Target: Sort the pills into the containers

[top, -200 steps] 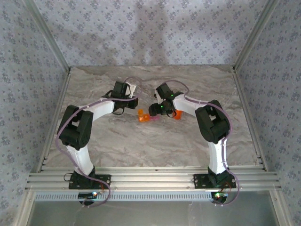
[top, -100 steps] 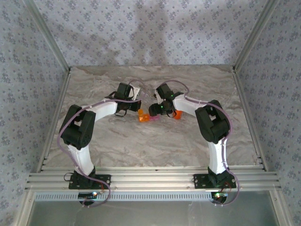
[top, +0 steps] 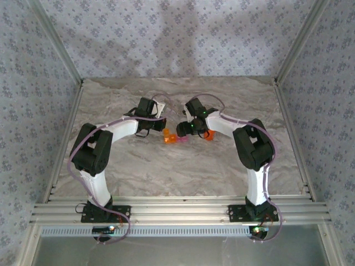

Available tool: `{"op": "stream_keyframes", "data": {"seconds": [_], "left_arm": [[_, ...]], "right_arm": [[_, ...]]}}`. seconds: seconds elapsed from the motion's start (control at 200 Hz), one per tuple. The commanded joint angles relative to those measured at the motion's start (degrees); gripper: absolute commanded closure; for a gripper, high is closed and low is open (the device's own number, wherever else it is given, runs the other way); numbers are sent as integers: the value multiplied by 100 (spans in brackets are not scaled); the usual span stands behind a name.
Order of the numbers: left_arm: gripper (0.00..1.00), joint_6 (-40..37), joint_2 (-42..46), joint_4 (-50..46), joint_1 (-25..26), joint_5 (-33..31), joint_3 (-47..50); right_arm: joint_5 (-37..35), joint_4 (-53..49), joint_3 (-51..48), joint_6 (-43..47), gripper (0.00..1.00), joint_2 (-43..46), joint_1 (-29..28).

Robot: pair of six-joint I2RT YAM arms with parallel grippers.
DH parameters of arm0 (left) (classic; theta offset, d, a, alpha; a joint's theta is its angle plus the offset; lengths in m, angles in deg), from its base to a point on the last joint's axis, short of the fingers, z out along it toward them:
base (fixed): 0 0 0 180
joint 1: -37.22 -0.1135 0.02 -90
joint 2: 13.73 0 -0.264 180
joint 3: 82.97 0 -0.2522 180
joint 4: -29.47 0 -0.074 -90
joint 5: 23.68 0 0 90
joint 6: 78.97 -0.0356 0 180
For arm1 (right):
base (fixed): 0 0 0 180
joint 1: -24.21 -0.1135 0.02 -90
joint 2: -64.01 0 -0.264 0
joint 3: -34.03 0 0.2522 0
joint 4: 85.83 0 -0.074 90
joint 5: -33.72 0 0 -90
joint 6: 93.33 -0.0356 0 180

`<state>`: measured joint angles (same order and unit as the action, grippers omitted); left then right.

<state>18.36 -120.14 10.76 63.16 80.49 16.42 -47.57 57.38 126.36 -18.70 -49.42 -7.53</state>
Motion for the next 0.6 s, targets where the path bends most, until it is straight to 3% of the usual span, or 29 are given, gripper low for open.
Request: {"op": "stream_keyframes", "data": {"seconds": [0.0, 0.595], "left_arm": [[100, -108, -11, -81, 25, 112, 1], [100, -170, -20, -304, 61, 269, -83]], "right_arm": [[-52, -162, -55, 44, 24, 217, 0], [-62, -345, 26, 215, 26, -232, -91]]}}
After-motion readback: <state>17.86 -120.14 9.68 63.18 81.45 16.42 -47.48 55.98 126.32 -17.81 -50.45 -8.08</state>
